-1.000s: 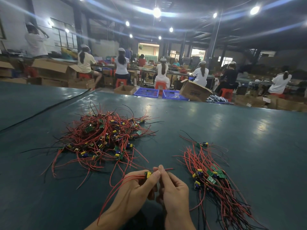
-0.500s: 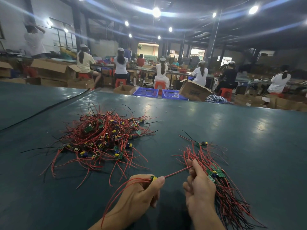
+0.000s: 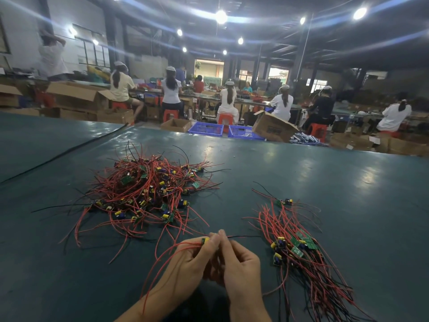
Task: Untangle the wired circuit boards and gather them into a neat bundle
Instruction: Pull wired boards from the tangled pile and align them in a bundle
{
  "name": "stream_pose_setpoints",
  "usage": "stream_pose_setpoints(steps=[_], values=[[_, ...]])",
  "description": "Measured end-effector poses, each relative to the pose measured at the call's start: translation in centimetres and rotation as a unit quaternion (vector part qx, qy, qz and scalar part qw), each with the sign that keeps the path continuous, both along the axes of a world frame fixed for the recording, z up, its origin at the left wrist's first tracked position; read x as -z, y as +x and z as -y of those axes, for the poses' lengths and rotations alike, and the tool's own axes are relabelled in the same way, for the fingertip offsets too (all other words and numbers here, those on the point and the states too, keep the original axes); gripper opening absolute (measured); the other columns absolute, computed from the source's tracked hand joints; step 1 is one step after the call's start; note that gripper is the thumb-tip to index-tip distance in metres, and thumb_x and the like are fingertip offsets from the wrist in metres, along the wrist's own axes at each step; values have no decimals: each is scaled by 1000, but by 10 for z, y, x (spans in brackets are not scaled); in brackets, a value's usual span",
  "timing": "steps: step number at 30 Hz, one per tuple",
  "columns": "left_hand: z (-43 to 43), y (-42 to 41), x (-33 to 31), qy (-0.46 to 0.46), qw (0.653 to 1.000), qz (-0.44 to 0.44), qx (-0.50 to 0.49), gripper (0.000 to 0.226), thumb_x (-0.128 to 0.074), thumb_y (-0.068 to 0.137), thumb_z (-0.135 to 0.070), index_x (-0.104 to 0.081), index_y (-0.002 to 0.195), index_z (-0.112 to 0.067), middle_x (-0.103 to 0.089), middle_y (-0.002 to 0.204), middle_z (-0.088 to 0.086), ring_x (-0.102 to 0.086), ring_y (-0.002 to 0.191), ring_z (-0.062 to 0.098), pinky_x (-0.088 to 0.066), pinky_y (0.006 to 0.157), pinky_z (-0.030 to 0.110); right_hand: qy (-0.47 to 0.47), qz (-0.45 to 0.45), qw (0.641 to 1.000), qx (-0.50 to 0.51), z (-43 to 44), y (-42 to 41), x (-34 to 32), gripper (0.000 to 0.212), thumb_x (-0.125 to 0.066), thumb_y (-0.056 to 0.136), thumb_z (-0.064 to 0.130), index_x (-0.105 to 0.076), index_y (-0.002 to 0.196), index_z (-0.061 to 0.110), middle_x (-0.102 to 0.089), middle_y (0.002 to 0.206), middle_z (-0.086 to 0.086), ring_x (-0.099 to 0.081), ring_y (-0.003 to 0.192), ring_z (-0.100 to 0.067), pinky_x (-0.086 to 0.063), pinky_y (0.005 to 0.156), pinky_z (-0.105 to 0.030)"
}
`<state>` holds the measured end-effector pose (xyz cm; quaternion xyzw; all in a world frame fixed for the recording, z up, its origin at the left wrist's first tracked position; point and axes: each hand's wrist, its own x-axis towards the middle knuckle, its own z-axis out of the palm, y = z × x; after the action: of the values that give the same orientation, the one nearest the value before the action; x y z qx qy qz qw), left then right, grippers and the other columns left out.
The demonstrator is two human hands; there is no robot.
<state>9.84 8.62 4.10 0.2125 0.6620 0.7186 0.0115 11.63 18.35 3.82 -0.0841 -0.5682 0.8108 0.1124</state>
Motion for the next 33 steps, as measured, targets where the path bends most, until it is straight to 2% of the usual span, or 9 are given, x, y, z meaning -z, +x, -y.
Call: stream_pose_setpoints(steps=[6,12,16,21,25,28,29,31,33], values=[[0,0,-2,-34,999,-22,6,53,-54,93,-49,-56,51,-17,-56,47,9,-51,46,17,-44,55,27,7,21,995,98,-26,-8,-8,19,-69,87,23,-80,72,19,-42,47,10,-33,37,-3,-30,35,-17],[-1,2,1,-58,997,-39,21,57,-46,82,-59,-54,44,-18,-55,45,8,-50,48,14,-43,58,23,-92,11,979,181,-62,-14,-11,26,-66,90,21,-78,69,14,-45,54,5,-25,36,-1,-21,32,-15],[-3,5,2,0,999,26,22,55,-55,83,-59,-47,45,-20,-54,47,11,-49,45,17,-45,56,26,-91,-14,979,182,-55,-8,-11,24,-69,83,33,-75,74,12,-45,55,4,-25,36,-2,-23,32,-15],[-1,3,-3,76,990,116,37,45,-51,76,-50,-56,52,-13,-50,50,14,-48,44,22,-44,47,24,85,-73,994,14,-18,6,-6,44,-66,68,56,-59,49,17,-40,45,3,-34,39,-8,-30,41,-20],[5,4,-8,43,985,149,80,45,-55,75,-54,-69,67,-11,-57,66,19,-53,61,28,-45,52,27,109,-71,987,-95,-5,12,-5,50,-55,82,49,-73,65,7,-68,59,-14,-62,49,-19,-50,47,-26],[5,-5,-9,-54,985,156,54,65,-48,94,-50,-57,66,7,-57,52,13,-57,50,19,-46,54,18,137,-104,984,-49,-8,11,-5,50,-50,86,44,-71,63,5,-64,53,-10,-61,47,-13,-48,48,-20],[6,-7,-8,-95,986,135,33,66,-43,98,-51,-57,65,4,-57,45,6,-56,45,13,-45,52,15,149,-108,983,-18,-10,9,-5,51,-50,87,45,-68,65,2,-61,50,-8,-58,46,-11,-45,47,-18],[13,-10,0,-168,985,-32,-7,59,-42,92,-60,-64,67,-11,-62,53,-3,-58,52,10,-47,55,23,144,-108,983,42,-17,7,-5,54,-50,86,50,-62,68,0,-48,47,-3,-46,44,-10,-36,43,-18],[29,-18,11,-323,904,-252,-123,46,-47,87,-59,-66,71,-20,-62,66,-11,-58,63,8,-48,61,30,101,-77,985,114,-30,4,-7,51,-52,83,53,-63,63,8,-41,46,6,-35,41,-6,-27,39,-19]])
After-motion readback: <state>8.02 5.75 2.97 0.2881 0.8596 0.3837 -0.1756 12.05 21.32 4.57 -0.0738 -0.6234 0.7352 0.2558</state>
